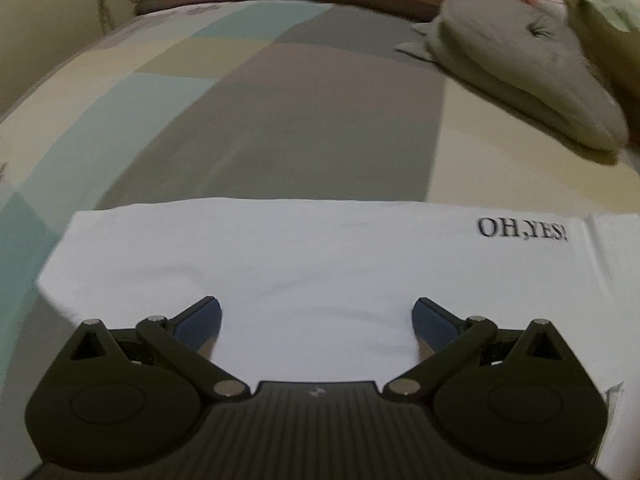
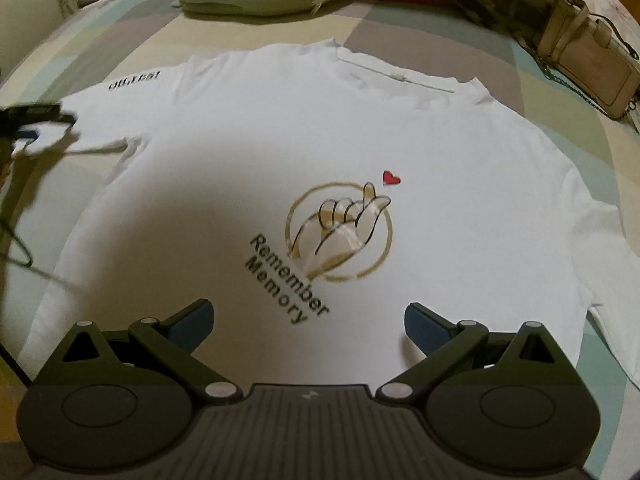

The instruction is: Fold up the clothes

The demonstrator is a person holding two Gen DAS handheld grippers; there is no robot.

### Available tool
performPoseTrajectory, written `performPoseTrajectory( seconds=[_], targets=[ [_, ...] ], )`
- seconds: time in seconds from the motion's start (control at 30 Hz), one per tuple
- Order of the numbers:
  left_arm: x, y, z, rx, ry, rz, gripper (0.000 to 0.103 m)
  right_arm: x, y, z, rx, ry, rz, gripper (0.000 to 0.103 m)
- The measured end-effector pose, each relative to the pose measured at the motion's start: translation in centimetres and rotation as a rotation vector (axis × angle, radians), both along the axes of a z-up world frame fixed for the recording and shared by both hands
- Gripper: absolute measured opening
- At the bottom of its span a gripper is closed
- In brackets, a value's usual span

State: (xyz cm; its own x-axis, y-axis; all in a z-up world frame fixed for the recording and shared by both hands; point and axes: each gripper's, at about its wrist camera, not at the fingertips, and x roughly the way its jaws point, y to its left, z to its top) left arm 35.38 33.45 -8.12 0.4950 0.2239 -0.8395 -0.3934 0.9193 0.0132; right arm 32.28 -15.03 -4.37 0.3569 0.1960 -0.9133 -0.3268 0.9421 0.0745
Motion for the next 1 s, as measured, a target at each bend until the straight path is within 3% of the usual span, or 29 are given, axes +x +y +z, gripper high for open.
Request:
performPoseTrajectory(
  seconds=[0.07, 0.17, 0.33, 0.57, 0.8, 0.93, 1.0],
  targets=[
    [0.1, -0.4, 1.0, -0.026, -0.027, 0.021, 0.102, 0.5, -0.2, 0.1, 0.018, -0.008, -0.025, 0.103],
    [0.8, -2.9, 2.1, -0.049, -0.066, -0.027, 0.102, 1.3, -1.1, -0.2, 0.017, -0.03, -0.051, 0.103],
    [1.8, -10.4, 3.6, -0.023, -0.103, -0.195, 0.102, 3.0, -4.8, -0.5, 0.011, -0.111, -0.096, 0.103],
    [1.5, -21.2, 4.8, 0.003, -0.106, -0.326, 0.102, 7.4, -13.0, -0.8, 0.044, -0.223, -0.194, 0.103],
    [2.0, -29.8, 4.4, 0.014, -0.091, -0.374, 0.102, 11.5, -18.4, -4.5, 0.138, -0.185, -0.168, 0.103],
    [2.4, -33.2, 3.6, 0.001, -0.072, -0.382, 0.102, 12.2, -22.2, -5.8, 0.031, -0.215, -0.223, 0.103],
    [2.7, -34.6, 3.3, -0.005, -0.068, -0.39, 0.102, 12.5, -24.7, -5.6, 0.028, -0.201, -0.302, 0.103]
  ],
)
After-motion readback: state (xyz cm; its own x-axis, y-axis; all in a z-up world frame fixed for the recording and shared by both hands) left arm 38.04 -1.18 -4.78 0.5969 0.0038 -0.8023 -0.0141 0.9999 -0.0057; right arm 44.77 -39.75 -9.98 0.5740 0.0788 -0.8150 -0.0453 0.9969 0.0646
